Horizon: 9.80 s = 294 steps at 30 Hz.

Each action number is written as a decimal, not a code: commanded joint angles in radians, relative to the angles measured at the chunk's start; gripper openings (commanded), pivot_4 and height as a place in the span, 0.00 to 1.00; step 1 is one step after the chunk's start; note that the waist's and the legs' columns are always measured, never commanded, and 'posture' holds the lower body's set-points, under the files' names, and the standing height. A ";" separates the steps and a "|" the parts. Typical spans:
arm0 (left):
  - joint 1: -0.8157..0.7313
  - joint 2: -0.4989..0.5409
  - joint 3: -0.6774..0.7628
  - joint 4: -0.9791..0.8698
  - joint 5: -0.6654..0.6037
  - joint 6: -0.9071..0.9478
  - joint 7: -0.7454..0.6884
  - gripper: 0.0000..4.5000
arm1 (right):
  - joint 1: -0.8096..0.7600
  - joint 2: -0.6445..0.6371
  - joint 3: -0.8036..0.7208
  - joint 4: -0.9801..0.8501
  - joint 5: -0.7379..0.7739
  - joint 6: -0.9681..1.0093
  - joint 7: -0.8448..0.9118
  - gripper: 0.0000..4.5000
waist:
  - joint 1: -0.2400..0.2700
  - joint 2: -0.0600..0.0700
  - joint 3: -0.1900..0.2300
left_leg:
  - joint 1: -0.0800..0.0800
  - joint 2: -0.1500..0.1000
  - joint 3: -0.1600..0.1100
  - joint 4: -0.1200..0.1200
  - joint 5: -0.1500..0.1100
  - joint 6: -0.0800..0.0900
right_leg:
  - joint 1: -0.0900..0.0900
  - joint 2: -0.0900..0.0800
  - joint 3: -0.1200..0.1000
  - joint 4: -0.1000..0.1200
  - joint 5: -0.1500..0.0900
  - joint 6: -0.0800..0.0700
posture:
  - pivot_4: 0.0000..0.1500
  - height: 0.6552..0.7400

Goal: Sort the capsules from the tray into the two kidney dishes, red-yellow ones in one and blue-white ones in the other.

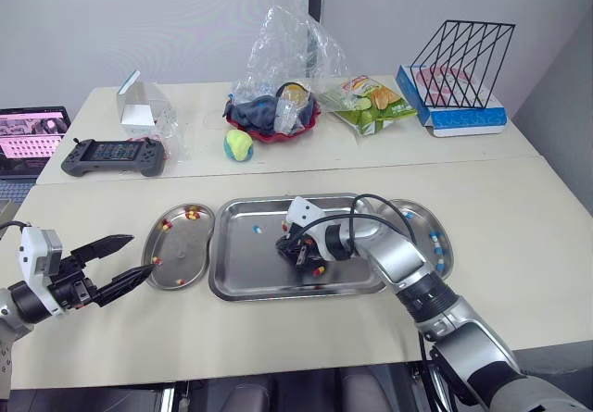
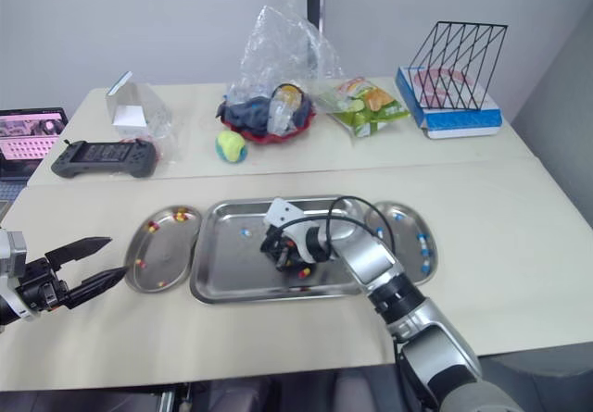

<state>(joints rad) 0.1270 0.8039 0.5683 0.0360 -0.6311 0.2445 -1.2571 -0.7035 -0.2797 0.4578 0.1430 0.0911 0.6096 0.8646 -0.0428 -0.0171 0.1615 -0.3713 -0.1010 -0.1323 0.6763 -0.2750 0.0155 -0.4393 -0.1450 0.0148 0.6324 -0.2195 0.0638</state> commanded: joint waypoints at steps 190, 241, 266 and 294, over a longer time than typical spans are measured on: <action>-0.656 -0.322 -0.654 -0.358 0.011 0.677 0.825 1.00 | 0.584 -0.687 -0.911 -0.449 0.561 -0.031 0.264 1.00 | 0.071 0.001 0.001 | 0.000 -0.049 -0.040 0.006 0.005 0.015 | 0.016 -0.036 -0.011 0.004 -0.005 0.022 | 1.00 1.00; -0.675 -0.639 -0.856 -0.086 0.488 0.601 0.954 0.44 | 0.617 -0.698 -0.899 -0.455 0.525 -0.063 0.208 1.00 | 0.083 -0.001 0.002 | 0.001 -0.041 -0.024 0.007 0.003 0.018 | 0.015 -0.028 0.002 -0.008 0.005 0.026 | 1.00 1.00; -0.666 -0.500 -0.555 -0.392 0.183 0.662 0.704 0.01 | 0.568 -0.707 -0.850 -0.405 0.531 -0.056 0.239 1.00 | 0.078 -0.001 0.002 | 0.001 -0.039 -0.024 0.007 0.003 0.018 | 0.014 -0.025 0.002 -0.009 0.006 0.025 | 1.00 1.00; -0.443 -0.093 -0.358 -0.146 0.174 0.519 0.559 0.45 | 0.462 -0.741 -0.778 -0.362 0.569 0.027 0.327 1.00 | 0.060 -0.003 0.003 | 0.001 -0.036 -0.025 0.004 0.003 0.016 | 0.011 -0.022 0.002 -0.010 0.007 0.021 | 1.00 1.00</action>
<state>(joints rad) -0.3003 0.6967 0.1812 -0.1044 -0.4518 0.7787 -0.6914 -0.2350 -0.9971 -0.2859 -0.1884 0.6430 0.6363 1.1889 0.0175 -0.0196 0.1647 -0.3702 -0.1371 -0.1577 0.6805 -0.2722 0.0315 -0.4284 -0.1667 0.0168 0.6227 -0.2120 0.0852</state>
